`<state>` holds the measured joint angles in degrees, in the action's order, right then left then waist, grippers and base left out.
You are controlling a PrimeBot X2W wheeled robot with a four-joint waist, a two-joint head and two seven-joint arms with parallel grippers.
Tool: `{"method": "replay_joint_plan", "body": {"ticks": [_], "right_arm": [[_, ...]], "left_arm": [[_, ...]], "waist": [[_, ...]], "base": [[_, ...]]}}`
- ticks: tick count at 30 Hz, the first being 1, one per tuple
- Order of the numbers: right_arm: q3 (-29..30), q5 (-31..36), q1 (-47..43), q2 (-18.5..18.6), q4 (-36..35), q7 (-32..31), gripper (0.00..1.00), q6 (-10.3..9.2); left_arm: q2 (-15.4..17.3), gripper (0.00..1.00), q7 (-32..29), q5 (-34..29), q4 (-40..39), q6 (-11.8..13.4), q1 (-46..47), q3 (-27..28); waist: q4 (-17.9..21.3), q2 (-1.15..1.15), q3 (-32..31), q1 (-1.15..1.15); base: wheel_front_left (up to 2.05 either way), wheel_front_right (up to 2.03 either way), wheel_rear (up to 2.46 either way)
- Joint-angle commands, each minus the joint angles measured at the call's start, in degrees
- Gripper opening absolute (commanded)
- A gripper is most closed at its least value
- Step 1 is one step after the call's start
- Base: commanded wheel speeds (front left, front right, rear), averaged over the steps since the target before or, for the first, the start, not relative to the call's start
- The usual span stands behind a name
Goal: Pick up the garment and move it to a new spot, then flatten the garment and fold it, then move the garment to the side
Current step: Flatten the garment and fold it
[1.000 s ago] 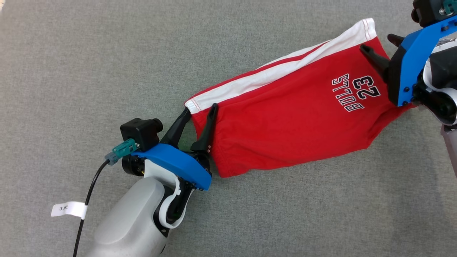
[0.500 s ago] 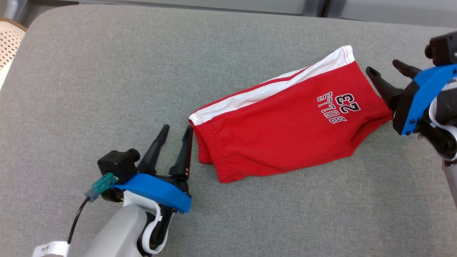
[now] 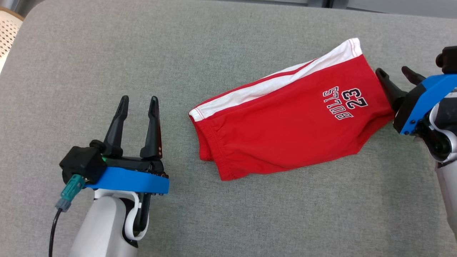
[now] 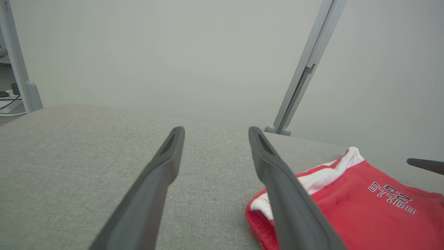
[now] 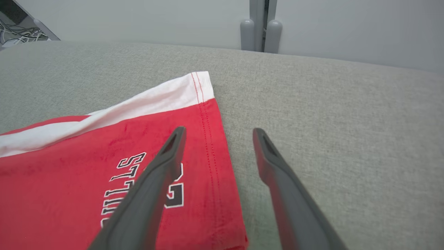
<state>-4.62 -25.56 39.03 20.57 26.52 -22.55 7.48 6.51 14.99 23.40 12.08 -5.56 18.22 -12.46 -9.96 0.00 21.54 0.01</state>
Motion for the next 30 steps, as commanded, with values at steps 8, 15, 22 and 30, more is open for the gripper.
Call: {"method": "replay_joint_plan", "body": {"ticks": [8,15,22,30], "right_arm": [[2.4,2.8,4.5,-2.3,7.7,0.6,1.0,0.03],[1.0,5.2,3.6,-3.2,12.9,-2.0,1.0,0.03],[-1.8,6.5,2.1,-3.9,14.1,-2.5,0.0,0.09],[2.4,5.7,0.4,-3.8,11.4,2.2,0.0,0.01]], "left_arm": [[-2.2,1.0,0.2,-3.8,0.5,-1.7,0.4,4.4],[-2.8,1.0,0.2,-4.2,0.6,-2.1,-0.2,4.7],[-2.5,1.0,0.2,-3.7,0.4,-2.0,-1.2,4.1],[-1.5,1.0,0.2,-3.6,1.1,-2.1,-2.7,4.1]], "waist": [[-2.3,0.0,2.5,-0.01],[-3.4,0.0,2.5,-0.01],[-3.3,0.0,1.9,-0.01],[-1.3,0.0,-0.8,-0.01]], "base": [[0.0,0.0,0.0],[0.0,0.0,0.0],[0.0,0.0,0.0],[0.0,0.0,0.0]]}}
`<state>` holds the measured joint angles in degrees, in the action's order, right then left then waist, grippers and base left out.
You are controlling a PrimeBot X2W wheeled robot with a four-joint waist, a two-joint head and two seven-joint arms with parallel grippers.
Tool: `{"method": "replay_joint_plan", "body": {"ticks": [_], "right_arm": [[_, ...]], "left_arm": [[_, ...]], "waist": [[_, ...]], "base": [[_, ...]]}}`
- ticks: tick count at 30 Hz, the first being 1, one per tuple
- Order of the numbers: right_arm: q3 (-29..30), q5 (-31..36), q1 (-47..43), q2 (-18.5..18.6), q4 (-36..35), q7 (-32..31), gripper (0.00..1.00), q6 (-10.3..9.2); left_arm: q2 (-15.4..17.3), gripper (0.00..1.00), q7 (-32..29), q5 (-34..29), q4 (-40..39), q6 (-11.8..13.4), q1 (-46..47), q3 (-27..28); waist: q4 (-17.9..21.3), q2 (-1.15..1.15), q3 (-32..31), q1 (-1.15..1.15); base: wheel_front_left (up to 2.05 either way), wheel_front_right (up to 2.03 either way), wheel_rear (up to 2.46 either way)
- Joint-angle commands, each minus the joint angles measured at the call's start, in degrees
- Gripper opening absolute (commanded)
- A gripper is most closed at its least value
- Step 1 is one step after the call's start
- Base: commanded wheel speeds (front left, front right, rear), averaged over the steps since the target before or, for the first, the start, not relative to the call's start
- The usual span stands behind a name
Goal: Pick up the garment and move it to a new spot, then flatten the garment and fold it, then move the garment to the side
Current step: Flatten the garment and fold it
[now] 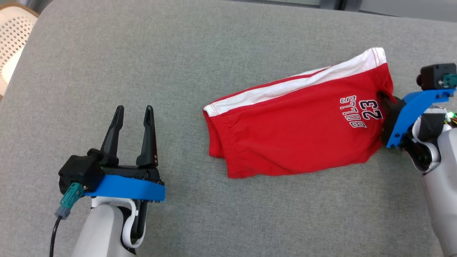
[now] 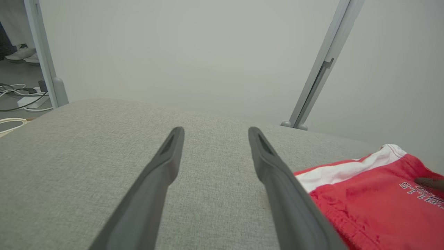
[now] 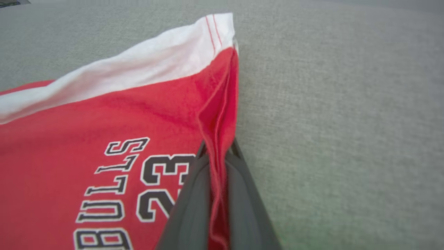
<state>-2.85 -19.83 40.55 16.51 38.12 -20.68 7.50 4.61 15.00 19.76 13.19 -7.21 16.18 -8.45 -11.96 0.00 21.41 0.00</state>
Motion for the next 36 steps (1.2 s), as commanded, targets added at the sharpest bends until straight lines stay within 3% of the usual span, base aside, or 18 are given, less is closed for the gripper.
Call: {"method": "replay_joint_plan", "body": {"ticks": [1,11,18,27,36], "right_arm": [[0.6,0.0,-1.1,0.3,-0.2,0.3,0.0,-0.01],[11.0,4.1,-9.9,0.9,-10.5,-0.4,0.0,0.0],[16.0,11.3,-14.1,-1.4,-20.8,-4.6,0.0,0.0],[6.8,12.7,-13.2,-7.2,-29.4,-10.9,0.0,0.01],[-3.9,12.7,-6.0,-12.2,-20.1,-13.4,0.0,0.0]], "left_arm": [[0.4,1.0,0.2,0.1,0.0,-0.4,-0.7,0.1],[2.1,1.0,0.2,0.4,0.2,-0.4,-3.1,-1.0],[2.4,1.0,0.2,0.6,0.4,-0.4,-3.9,-1.9],[2.8,1.0,0.2,1.4,1.0,-0.4,-3.8,-3.3],[2.3,1.0,0.2,2.0,1.0,-0.4,-3.4,-4.0]], "waist": [[0.7,0.0,-0.7,0.0],[4.2,0.0,-4.5,0.0],[4.9,0.0,-5.9,0.0],[3.8,0.0,-7.1,0.0],[1.1,0.0,-6.5,0.0]], "base": [[0.0,0.0,0.0],[0.0,0.0,0.0],[0.0,0.0,0.0],[0.0,0.0,0.0],[0.0,0.0,0.0]]}}
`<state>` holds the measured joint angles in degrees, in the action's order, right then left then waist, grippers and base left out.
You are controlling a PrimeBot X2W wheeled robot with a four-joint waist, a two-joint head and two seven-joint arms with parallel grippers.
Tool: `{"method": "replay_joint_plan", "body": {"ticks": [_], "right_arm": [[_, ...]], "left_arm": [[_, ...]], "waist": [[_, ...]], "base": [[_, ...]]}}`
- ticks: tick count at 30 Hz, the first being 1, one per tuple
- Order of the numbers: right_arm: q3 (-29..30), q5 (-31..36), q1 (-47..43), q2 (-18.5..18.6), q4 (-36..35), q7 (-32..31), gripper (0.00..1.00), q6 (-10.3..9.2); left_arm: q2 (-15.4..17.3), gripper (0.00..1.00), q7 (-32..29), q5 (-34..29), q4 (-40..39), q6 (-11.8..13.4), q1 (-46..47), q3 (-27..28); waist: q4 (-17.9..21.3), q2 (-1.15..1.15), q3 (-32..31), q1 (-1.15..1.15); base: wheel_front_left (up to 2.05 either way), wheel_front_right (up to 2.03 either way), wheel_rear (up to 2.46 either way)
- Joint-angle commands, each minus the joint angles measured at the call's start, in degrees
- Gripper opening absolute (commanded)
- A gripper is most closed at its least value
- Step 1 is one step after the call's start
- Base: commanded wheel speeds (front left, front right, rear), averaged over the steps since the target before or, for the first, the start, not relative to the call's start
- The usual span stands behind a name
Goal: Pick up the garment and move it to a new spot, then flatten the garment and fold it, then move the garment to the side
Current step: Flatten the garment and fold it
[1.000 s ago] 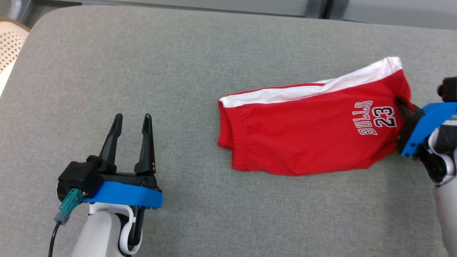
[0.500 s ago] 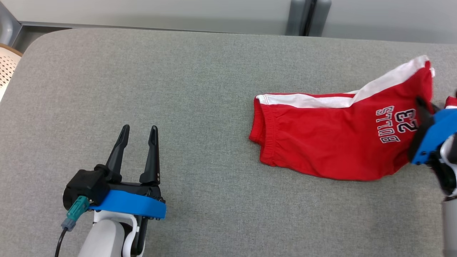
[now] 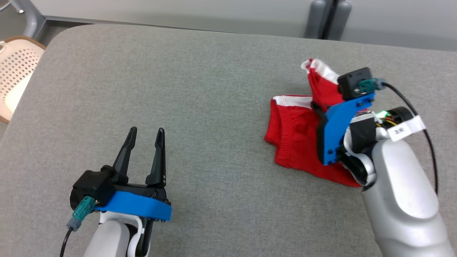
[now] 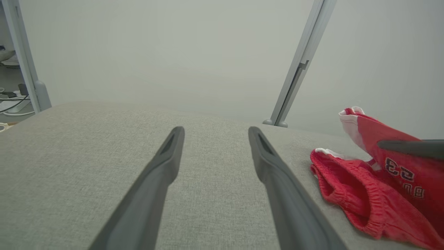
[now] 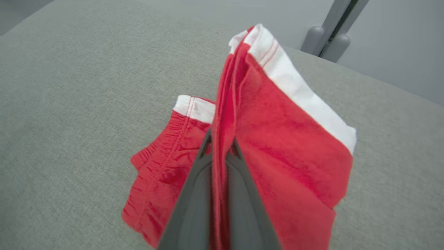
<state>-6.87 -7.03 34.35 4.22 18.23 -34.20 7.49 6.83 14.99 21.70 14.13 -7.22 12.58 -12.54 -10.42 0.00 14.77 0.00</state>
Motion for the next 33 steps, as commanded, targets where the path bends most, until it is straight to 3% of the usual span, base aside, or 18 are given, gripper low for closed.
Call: {"method": "replay_joint_plan", "body": {"ticks": [1,7,8,10,16,19,27,33], "right_arm": [[-0.5,0.1,0.9,-0.2,1.4,0.2,0.0,0.02],[-3.3,0.0,3.0,-1.2,9.7,1.3,0.0,0.02],[-3.8,-0.3,3.1,-1.2,10.7,1.6,0.17,0.02],[-4.5,-1.1,3.4,-1.3,12.0,2.3,1.0,0.02],[-7.6,-13.3,3.6,-1.3,9.6,7.1,1.0,0.02],[-7.5,-13.6,3.0,-1.3,5.8,10.3,1.0,0.01],[-0.5,-8.9,-4.6,2.9,-5.6,17.4,1.0,0.02],[6.1,-3.5,-12.2,6.6,-8.2,21.5,1.0,0.03]], "left_arm": [[0.0,1.0,0.2,0.2,0.1,-0.4,0.4,0.0],[-0.4,1.0,0.2,0.3,0.0,-0.4,0.7,-0.3],[-0.4,1.0,0.2,0.3,0.0,-0.4,0.6,-0.2],[-0.3,1.0,0.2,0.3,0.0,-0.4,0.2,-0.1],[-0.1,1.0,0.2,0.0,0.3,-0.4,-1.0,0.8],[0.0,1.0,0.2,-0.1,0.3,-0.4,-1.3,1.5],[0.3,1.0,0.2,-0.5,0.1,-0.3,-2.8,2.5],[0.3,1.0,0.2,-0.5,0.0,-0.3,-3.7,2.8]], "waist": [[-0.9,0.0,0.3,0.0],[-3.1,0.0,0.6,0.0],[-3.2,0.0,0.5,0.0],[-3.4,0.0,0.4,0.0],[-2.6,0.0,-0.7,0.0],[-1.5,0.0,-1.5,0.0],[1.6,0.0,-3.5,0.0],[3.0,0.0,-4.4,0.0]], "base": [[0.0,0.0,0.0],[0.0,0.0,0.0],[0.0,0.0,0.0],[0.0,0.0,0.0],[0.0,0.0,0.0],[0.0,0.0,0.0],[0.0,0.0,0.0],[0.0,0.0,0.0]]}}
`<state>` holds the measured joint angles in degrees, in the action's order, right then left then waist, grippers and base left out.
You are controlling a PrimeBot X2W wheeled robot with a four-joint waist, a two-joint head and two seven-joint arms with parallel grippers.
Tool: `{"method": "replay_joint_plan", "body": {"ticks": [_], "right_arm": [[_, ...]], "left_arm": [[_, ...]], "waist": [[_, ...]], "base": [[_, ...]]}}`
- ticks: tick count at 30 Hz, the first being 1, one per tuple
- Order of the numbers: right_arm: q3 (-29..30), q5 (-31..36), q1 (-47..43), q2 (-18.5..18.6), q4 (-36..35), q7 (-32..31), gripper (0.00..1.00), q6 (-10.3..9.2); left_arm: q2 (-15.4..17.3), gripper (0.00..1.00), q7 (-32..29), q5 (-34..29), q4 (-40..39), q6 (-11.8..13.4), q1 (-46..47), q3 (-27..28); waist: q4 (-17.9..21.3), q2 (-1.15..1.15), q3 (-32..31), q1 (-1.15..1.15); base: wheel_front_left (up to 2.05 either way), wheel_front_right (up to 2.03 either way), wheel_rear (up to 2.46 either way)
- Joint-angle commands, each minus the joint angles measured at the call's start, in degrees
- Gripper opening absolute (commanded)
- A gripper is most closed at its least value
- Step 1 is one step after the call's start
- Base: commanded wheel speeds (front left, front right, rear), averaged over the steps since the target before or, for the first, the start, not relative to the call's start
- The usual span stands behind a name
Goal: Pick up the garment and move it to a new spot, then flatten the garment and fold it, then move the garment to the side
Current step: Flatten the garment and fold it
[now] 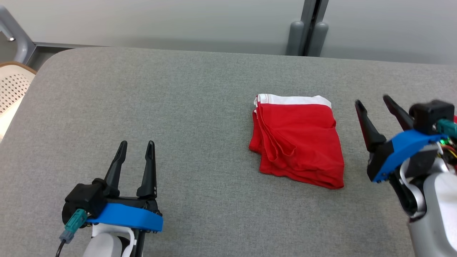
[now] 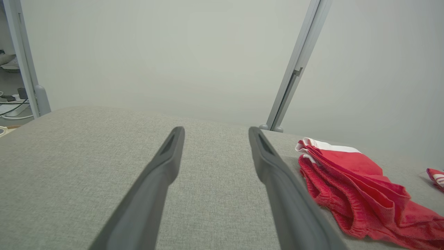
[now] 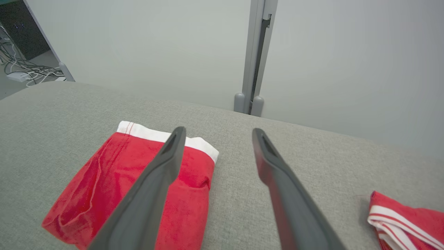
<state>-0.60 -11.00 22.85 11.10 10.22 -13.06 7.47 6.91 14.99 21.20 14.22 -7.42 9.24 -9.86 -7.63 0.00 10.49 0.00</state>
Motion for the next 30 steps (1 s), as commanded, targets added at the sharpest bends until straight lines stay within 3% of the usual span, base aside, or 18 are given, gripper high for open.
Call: {"method": "replay_joint_plan", "body": {"ticks": [1,6,12,13,15,16,23,30], "right_arm": [[0.9,1.2,-1.6,-0.2,0.0,0.9,1.0,0.05],[1.2,4.7,-3.4,-0.9,3.4,3.0,1.0,0.04],[-3.8,8.3,-0.1,-2.1,10.3,5.8,1.0,0.04],[-5.1,9.0,0.6,-2.5,12.0,6.2,0.76,0.04],[-7.9,10.6,1.8,-3.1,15.6,6.5,0.14,0.03],[-9.4,11.4,2.5,-3.4,17.2,6.6,0.0,0.03],[-21.3,8.6,5.8,-7.0,26.2,6.9,0.0,0.04],[-32.1,0.7,5.8,-8.0,25.1,8.3,0.0,0.04]], "left_arm": [[0.3,1.0,0.2,0.0,-0.2,-0.1,-0.4,0.2],[0.5,1.0,0.2,0.1,-0.5,-0.1,0.1,-0.5],[0.6,1.0,0.2,0.4,-0.5,-0.1,1.2,-1.2],[0.7,1.0,0.2,0.4,-0.5,-0.1,1.4,-1.2],[0.7,1.0,0.2,0.4,-0.5,-0.1,1.6,-1.4],[0.7,1.0,0.2,0.5,-0.4,-0.1,1.6,-1.5],[0.6,1.0,0.2,0.7,0.0,-0.1,0.7,-1.5],[0.9,1.0,0.2,0.8,0.1,-0.1,-0.2,-0.3]], "waist": [[0.4,0.0,-0.2,0.0],[0.2,0.0,0.6,0.0],[-0.9,0.0,1.7,0.0],[-1.2,0.0,1.9,0.0],[-1.8,0.0,2.1,0.0],[-2.1,0.0,2.1,0.0],[-3.6,0.0,1.3,0.0],[-2.9,0.0,0.2,0.0]], "base": [[0.0,0.0,0.0],[0.0,0.0,0.0],[0.0,0.0,0.0],[0.0,0.0,0.0],[0.0,0.0,0.0],[0.0,0.0,0.0],[0.0,0.0,0.0],[0.0,0.0,0.0]]}}
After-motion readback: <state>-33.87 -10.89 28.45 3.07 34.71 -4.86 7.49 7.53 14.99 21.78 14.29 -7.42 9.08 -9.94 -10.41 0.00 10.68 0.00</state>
